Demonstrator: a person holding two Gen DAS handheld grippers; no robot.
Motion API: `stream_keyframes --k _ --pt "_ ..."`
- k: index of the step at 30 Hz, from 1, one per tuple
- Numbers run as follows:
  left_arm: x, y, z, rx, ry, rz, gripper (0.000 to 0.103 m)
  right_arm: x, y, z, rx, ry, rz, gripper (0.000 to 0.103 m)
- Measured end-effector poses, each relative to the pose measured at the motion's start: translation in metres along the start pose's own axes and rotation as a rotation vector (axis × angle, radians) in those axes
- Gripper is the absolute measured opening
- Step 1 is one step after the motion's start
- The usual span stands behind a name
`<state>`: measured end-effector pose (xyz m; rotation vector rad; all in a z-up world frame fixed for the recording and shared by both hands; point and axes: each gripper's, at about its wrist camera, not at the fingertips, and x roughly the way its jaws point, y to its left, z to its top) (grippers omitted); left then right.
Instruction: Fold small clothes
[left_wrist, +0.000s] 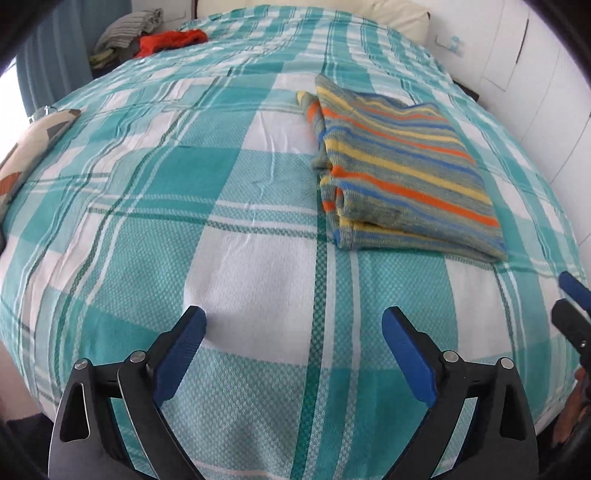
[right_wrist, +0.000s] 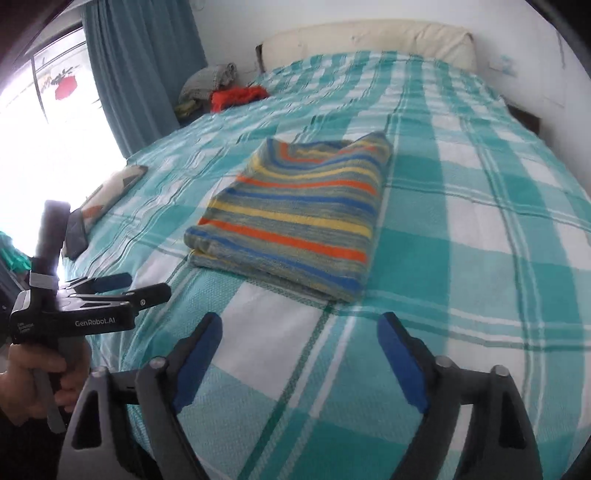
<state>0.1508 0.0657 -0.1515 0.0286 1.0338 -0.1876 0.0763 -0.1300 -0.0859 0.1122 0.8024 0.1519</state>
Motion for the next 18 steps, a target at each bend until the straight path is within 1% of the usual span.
stream_keyframes --k 1,2,3,5,6,7,9,13,18 --pt "0.006 -0.003 -0.003 0.011 0.014 0.022 0.097 -0.006 -0.005 -0.008 0.018 -0.024 -0.048 0.099" --pt "0.009 -0.006 -0.005 0.029 0.002 0.040 0.098 -0.006 -0.011 -0.016 0.035 -0.023 -0.086 0.099" --pt "0.011 -0.010 -0.008 0.050 -0.010 0.056 0.101 0.001 -0.018 -0.025 0.053 0.011 -0.106 0.099" --pt "0.015 -0.015 -0.009 0.077 -0.008 0.080 0.102 0.021 -0.035 -0.042 0.088 0.123 -0.112 0.100" --pt "0.017 -0.016 -0.010 0.081 -0.007 0.085 0.102 0.024 -0.035 -0.049 0.072 0.116 -0.108 0.101" --pt "0.018 -0.015 -0.010 0.078 -0.006 0.085 0.102 0.022 -0.034 -0.051 0.036 0.087 -0.110 0.102" --pt "0.020 -0.014 -0.011 0.074 -0.008 0.086 0.102 0.026 -0.031 -0.052 0.008 0.095 -0.124 0.103" --pt "0.021 -0.016 -0.015 0.090 -0.026 0.104 0.102 0.031 -0.035 -0.056 0.015 0.094 -0.143 0.103" --pt "0.022 -0.019 -0.017 0.097 -0.029 0.117 0.102 0.032 -0.031 -0.062 -0.004 0.090 -0.171 0.103"
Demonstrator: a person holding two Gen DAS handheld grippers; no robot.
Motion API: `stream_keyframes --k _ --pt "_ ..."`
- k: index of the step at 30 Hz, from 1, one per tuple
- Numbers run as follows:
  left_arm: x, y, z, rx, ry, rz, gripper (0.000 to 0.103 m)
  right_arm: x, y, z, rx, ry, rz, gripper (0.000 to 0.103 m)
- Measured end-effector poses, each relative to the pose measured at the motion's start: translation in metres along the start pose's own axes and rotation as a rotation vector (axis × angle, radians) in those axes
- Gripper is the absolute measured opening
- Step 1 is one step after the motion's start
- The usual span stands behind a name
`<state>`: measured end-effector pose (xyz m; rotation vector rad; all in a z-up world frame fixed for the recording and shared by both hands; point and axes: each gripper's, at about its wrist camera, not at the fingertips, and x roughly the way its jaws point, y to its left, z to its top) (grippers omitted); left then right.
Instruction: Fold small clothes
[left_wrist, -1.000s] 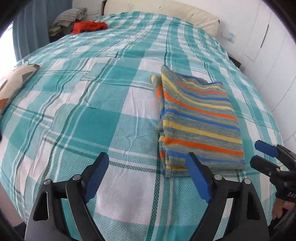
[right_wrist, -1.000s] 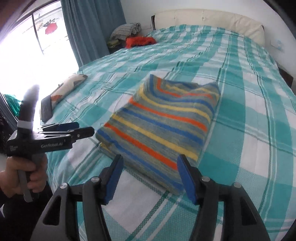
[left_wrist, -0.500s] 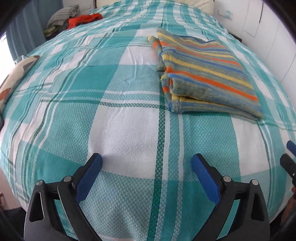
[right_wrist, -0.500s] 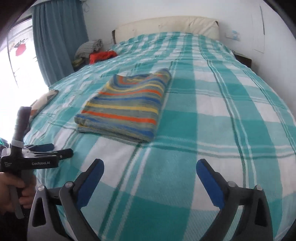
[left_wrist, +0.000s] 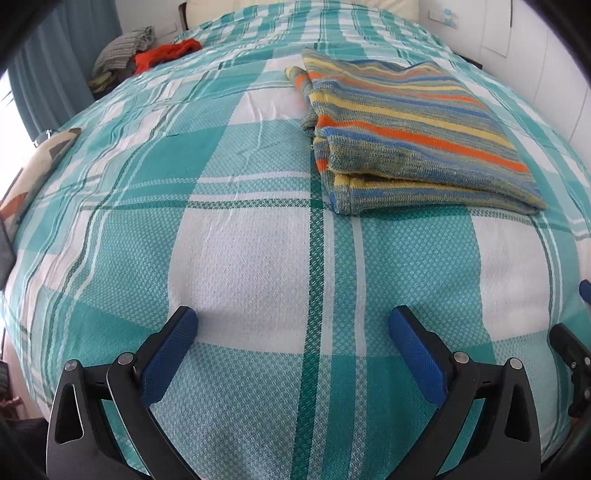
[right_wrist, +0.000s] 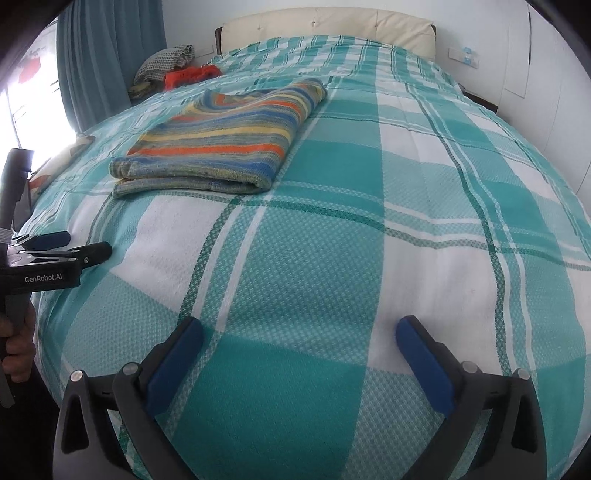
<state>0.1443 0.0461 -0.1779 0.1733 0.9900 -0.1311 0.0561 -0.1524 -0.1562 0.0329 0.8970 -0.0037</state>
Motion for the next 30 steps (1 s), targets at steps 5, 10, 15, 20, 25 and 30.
stream_keyframes --k 5,10,15,20,25,30 --pt "0.0007 -0.0001 0.0001 0.003 0.006 -0.001 0.102 0.0007 0.0017 0.0004 -0.010 0.013 -0.014 0.103" --pt "0.0010 -0.0005 0.0001 0.007 0.005 0.003 0.102 0.0012 0.0031 0.0004 -0.016 0.020 -0.023 0.103" --pt "0.0012 -0.0009 -0.0003 0.009 0.001 0.005 0.102 0.0014 0.0041 -0.0002 -0.020 0.022 -0.028 0.103" --pt "0.0015 -0.0016 -0.0012 0.011 -0.004 0.008 0.102 0.0019 0.0053 0.0002 -0.025 0.025 -0.037 0.103" --pt "0.0010 -0.0022 -0.0028 0.011 -0.016 0.010 0.102 0.0018 0.0059 -0.0002 -0.026 0.026 -0.040 0.103" --pt "-0.0067 0.0046 0.0018 0.010 -0.002 -0.040 0.102 0.0006 0.0048 0.0022 -0.009 0.045 -0.038 0.103"
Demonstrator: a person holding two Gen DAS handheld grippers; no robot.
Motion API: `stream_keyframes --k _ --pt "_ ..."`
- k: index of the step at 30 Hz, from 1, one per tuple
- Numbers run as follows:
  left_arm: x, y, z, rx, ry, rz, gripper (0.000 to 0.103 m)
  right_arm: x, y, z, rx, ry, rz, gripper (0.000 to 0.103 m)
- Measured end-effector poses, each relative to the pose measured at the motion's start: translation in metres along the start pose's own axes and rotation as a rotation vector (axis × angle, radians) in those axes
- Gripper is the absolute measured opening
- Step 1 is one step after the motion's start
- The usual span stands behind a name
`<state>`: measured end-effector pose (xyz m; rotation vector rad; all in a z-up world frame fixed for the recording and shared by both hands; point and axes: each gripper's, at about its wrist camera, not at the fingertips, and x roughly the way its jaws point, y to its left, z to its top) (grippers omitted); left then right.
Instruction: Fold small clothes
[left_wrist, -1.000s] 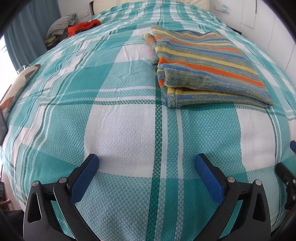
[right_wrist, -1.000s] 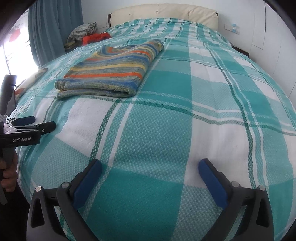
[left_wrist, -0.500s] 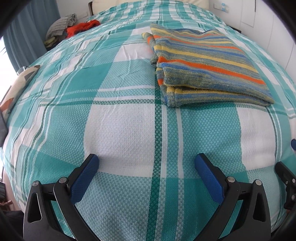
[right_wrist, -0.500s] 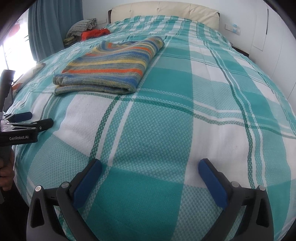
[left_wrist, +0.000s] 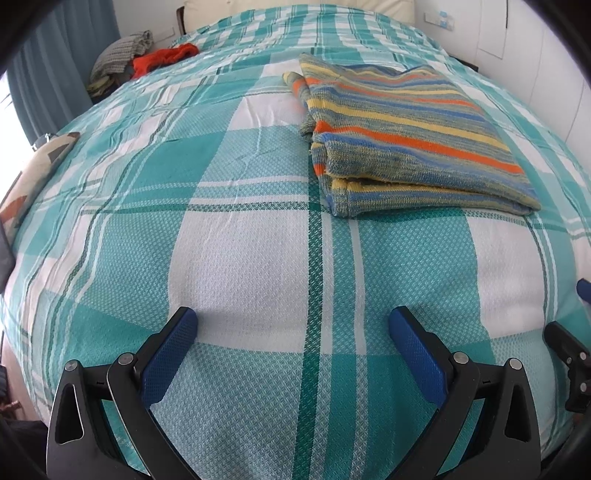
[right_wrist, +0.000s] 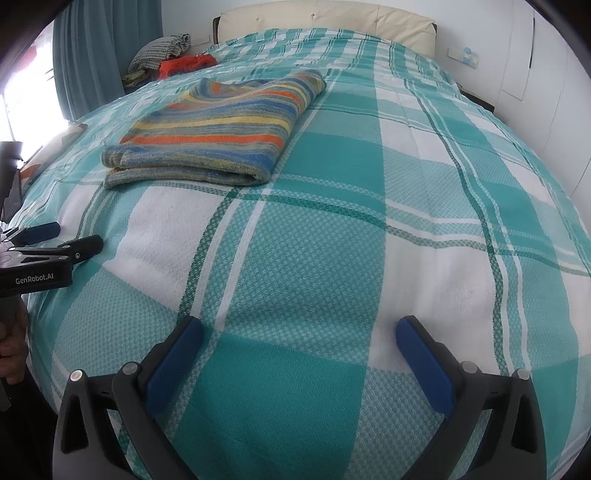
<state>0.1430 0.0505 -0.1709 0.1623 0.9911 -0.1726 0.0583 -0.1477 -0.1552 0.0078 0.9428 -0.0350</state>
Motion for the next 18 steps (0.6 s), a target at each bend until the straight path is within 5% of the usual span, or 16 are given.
stream_keyframes --k 2,4,8,11,13,17,18 --pt "-0.008 0.011 0.014 0.008 0.048 -0.081 0.101 -0.003 -0.005 0.007 0.014 0.040 0.031 0.103" --pt "-0.025 0.031 0.036 -0.041 -0.012 -0.174 0.101 -0.009 -0.014 0.018 0.041 0.073 0.094 0.103" --pt "-0.026 0.058 0.107 -0.136 -0.111 -0.275 0.102 -0.013 -0.047 0.067 0.167 -0.012 0.197 0.103" --pt "0.020 0.053 0.154 -0.137 -0.022 -0.325 0.102 0.016 -0.067 0.122 0.286 -0.034 0.334 0.103" --pt "0.054 0.047 0.169 -0.147 0.031 -0.286 0.101 0.044 -0.073 0.155 0.335 -0.032 0.401 0.099" --pt "0.090 0.031 0.171 -0.166 0.090 -0.276 0.099 0.108 -0.067 0.192 0.396 0.060 0.538 0.068" --pt "0.089 0.024 0.170 -0.147 0.073 -0.284 0.083 0.122 -0.061 0.195 0.408 0.087 0.571 0.051"
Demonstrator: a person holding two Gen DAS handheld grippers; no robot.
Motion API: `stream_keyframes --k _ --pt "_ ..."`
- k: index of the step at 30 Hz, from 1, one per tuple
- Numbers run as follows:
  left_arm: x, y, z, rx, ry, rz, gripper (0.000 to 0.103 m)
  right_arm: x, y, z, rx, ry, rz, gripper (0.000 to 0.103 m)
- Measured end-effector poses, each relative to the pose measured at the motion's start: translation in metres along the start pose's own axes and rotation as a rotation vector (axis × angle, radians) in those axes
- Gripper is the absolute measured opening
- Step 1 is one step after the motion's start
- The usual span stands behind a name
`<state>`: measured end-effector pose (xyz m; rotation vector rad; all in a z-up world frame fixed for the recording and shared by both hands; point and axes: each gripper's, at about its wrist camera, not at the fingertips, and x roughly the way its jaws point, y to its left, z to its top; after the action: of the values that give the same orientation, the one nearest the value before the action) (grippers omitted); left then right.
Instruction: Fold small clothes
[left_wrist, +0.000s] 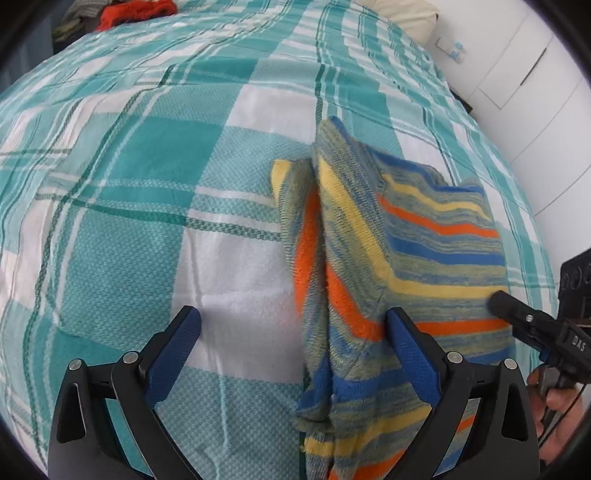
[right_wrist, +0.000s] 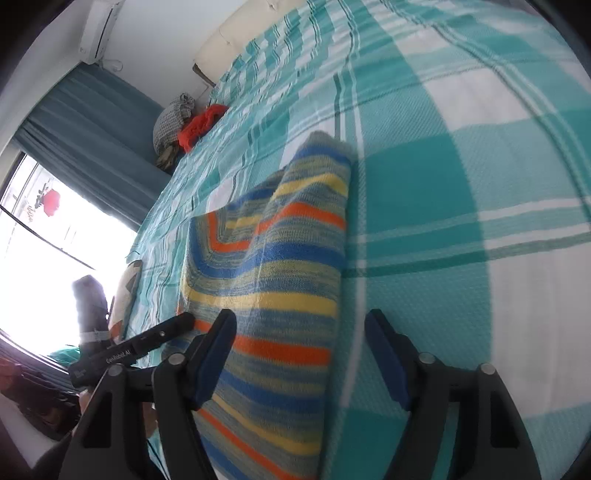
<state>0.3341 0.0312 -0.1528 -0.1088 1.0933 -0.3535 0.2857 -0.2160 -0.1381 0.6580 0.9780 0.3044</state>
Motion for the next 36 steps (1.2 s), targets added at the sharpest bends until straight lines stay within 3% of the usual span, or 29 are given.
stream_keyframes --k 1,2,4,6,14,16,17,18,19,20,21,23,27,29,33,36 --pt "0.002 -0.009 -0.001 0.042 0.003 -0.009 0.064 0.012 0.004 0.001 -0.007 0.014 0.011 0.040" --pt "0.004 -0.019 -0.002 0.090 0.020 -0.029 0.019 0.023 0.013 0.002 -0.042 0.029 -0.027 0.032" --pt "-0.002 -0.033 -0.001 0.138 0.001 0.033 0.017 0.031 0.037 -0.001 -0.166 0.018 -0.152 0.027" --pt "-0.019 -0.040 -0.001 0.144 -0.034 0.029 0.014 0.024 0.058 -0.006 -0.251 -0.014 -0.211 0.025" --pt "-0.119 -0.078 0.020 0.162 -0.198 -0.084 0.014 -0.073 0.119 -0.005 -0.356 -0.173 -0.136 0.024" --pt "-0.122 -0.089 0.027 0.157 -0.207 -0.096 0.020 -0.093 0.121 0.005 -0.328 -0.197 -0.117 0.024" --pt "-0.111 -0.093 0.030 0.153 -0.194 -0.077 0.036 -0.100 0.117 0.010 -0.302 -0.200 -0.104 0.026" --pt "-0.094 -0.094 0.029 0.153 -0.160 -0.044 0.069 -0.102 0.109 0.018 -0.276 -0.192 -0.106 0.028" --pt "-0.077 -0.093 0.024 0.153 -0.129 0.014 0.082 -0.102 0.096 0.023 -0.250 -0.173 -0.131 0.042" --pt "-0.062 -0.088 0.014 0.146 -0.105 0.080 0.083 -0.102 0.082 0.026 -0.232 -0.163 -0.199 0.068" --pt "-0.054 -0.082 0.002 0.140 -0.081 0.133 0.079 -0.105 0.068 0.026 -0.216 -0.173 -0.301 0.086" --pt "-0.055 -0.070 -0.027 0.127 -0.070 0.161 0.079 -0.118 0.043 0.009 -0.200 -0.175 -0.434 0.086" --pt "-0.087 -0.067 -0.078 0.196 -0.145 0.276 0.088 -0.141 0.026 -0.052 -0.284 -0.106 -0.582 0.098" --pt "-0.106 -0.073 -0.097 0.254 -0.189 0.333 0.098 -0.149 0.025 -0.085 -0.314 -0.084 -0.605 0.098" --pt "-0.142 -0.085 -0.113 0.352 -0.257 0.400 0.102 -0.168 0.026 -0.130 -0.319 -0.077 -0.610 0.098" --pt "-0.168 -0.093 -0.111 0.354 -0.289 0.399 0.102 -0.183 0.036 -0.141 -0.281 -0.105 -0.593 0.098"
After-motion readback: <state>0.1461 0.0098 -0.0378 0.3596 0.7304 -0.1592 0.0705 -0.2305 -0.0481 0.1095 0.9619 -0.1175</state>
